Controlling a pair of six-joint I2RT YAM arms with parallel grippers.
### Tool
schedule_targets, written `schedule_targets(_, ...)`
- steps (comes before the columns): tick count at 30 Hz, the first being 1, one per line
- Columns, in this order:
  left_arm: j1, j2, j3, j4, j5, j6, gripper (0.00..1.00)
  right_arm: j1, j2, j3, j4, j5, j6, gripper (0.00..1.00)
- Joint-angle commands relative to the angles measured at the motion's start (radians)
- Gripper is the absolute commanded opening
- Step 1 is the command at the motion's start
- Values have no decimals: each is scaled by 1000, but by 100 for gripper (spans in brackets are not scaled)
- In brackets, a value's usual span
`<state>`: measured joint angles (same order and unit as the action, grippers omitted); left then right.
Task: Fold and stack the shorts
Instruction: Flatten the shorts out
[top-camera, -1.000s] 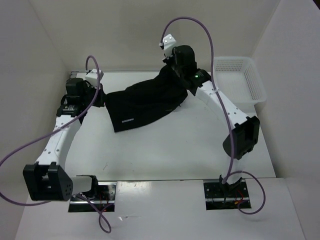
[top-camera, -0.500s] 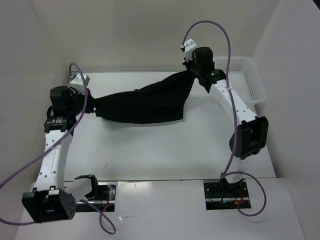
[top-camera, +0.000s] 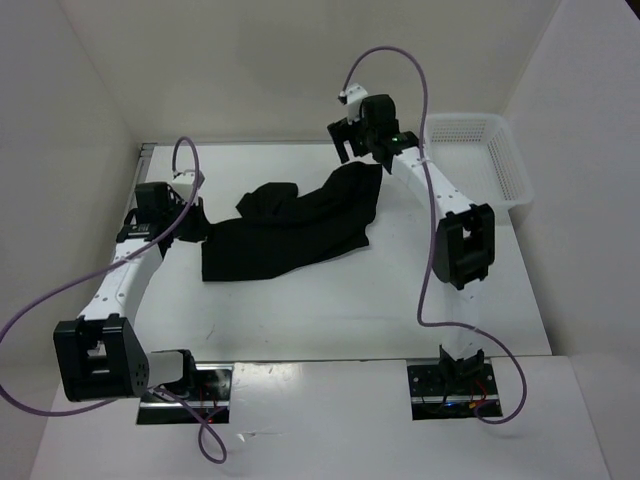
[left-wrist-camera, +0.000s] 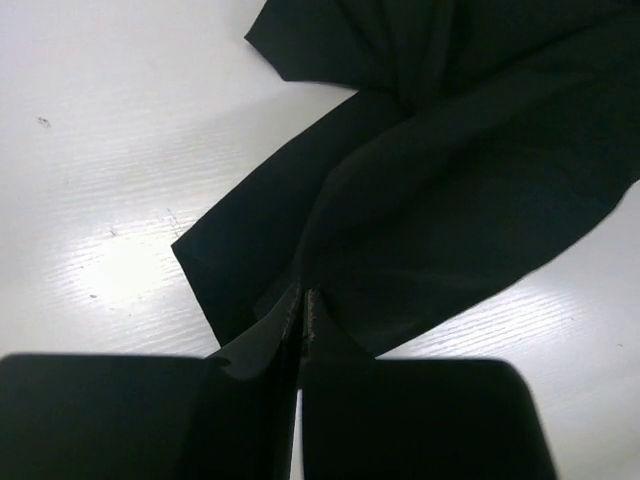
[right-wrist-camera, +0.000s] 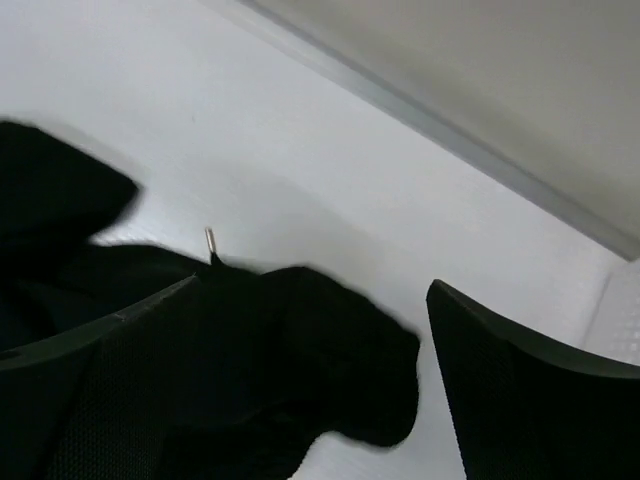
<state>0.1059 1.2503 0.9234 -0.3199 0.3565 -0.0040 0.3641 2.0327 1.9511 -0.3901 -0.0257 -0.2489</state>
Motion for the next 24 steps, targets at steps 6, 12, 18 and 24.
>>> schedule_targets(6,2,-64,-37,1,-10,4,0,-8,-43,-119,-19,-103,43,99)
schedule_targets(12,43,-112,-145,36,-42,4,0,-21,-190,-404,-69,-212,22,85)
schedule_targets(18,63,-121,-178,25,-42,4,0,-21,-224,-636,-56,-286,11,70)
schedule_targets(24,72,-121,-178,25,-42,4,0,-21,-120,-636,10,-270,65,67)
